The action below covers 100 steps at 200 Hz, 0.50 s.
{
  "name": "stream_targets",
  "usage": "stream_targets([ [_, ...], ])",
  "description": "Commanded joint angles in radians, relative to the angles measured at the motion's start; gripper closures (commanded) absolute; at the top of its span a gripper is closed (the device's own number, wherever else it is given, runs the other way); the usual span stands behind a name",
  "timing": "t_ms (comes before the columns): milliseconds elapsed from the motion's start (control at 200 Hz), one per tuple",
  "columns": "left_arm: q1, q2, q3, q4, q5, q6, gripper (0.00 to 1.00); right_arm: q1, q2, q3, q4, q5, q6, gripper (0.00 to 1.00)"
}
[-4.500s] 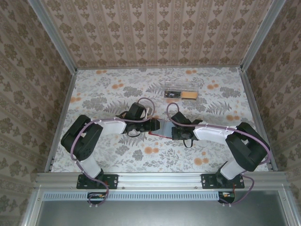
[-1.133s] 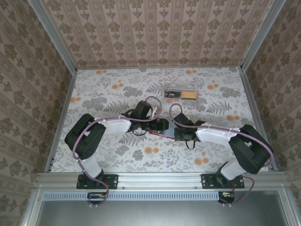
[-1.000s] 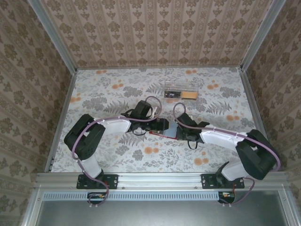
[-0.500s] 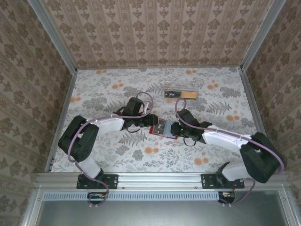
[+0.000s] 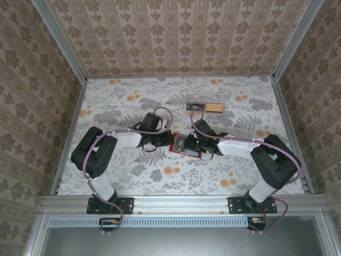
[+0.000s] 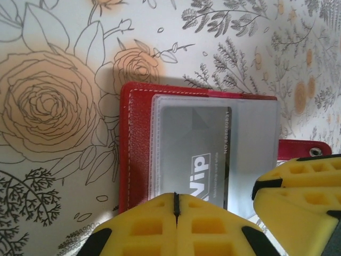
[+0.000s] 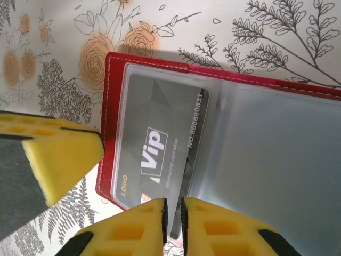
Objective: Take the credit cards out of the card holder
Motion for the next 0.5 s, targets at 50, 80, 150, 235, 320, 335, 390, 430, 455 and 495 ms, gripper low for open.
stream_targets([
  [50,0.004,0.024,-0.021,-0.003,-0.001,0.016,0.97,-0.01,0.041,0.021,0.01,-0.021,0.039,0.81],
  [80,0.003,0.026,-0.022,-0.004,-0.002,0.016,0.97,-0.013,0.047,0.018,0.016,-0.026,0.041,0.81],
  [150,0.003,0.03,-0.026,-0.007,-0.005,0.016,0.97,-0.016,0.063,0.015,0.03,-0.039,0.049,0.8],
  [235,0.003,0.033,-0.031,-0.007,-0.008,0.016,0.97,-0.018,0.078,0.015,0.047,-0.051,0.056,0.8],
  [320,0.001,0.033,-0.036,-0.006,-0.01,0.014,0.97,-0.02,0.086,0.015,0.056,-0.058,0.062,0.79],
  [335,0.001,0.033,-0.036,-0.005,-0.009,0.014,0.97,-0.02,0.087,0.015,0.058,-0.058,0.062,0.79],
  [390,0.0,0.035,-0.037,-0.003,-0.01,0.013,0.97,-0.02,0.09,0.016,0.067,-0.066,0.065,0.79],
  [430,0.0,0.034,-0.038,-0.002,-0.009,0.012,0.97,-0.02,0.093,0.016,0.071,-0.069,0.069,0.79],
  [455,-0.002,0.034,-0.037,-0.003,-0.008,0.013,0.97,-0.02,0.094,0.016,0.073,-0.072,0.07,0.79],
  [495,-0.003,0.033,-0.036,-0.001,-0.007,0.011,0.97,-0.02,0.095,0.014,0.084,-0.078,0.074,0.79],
])
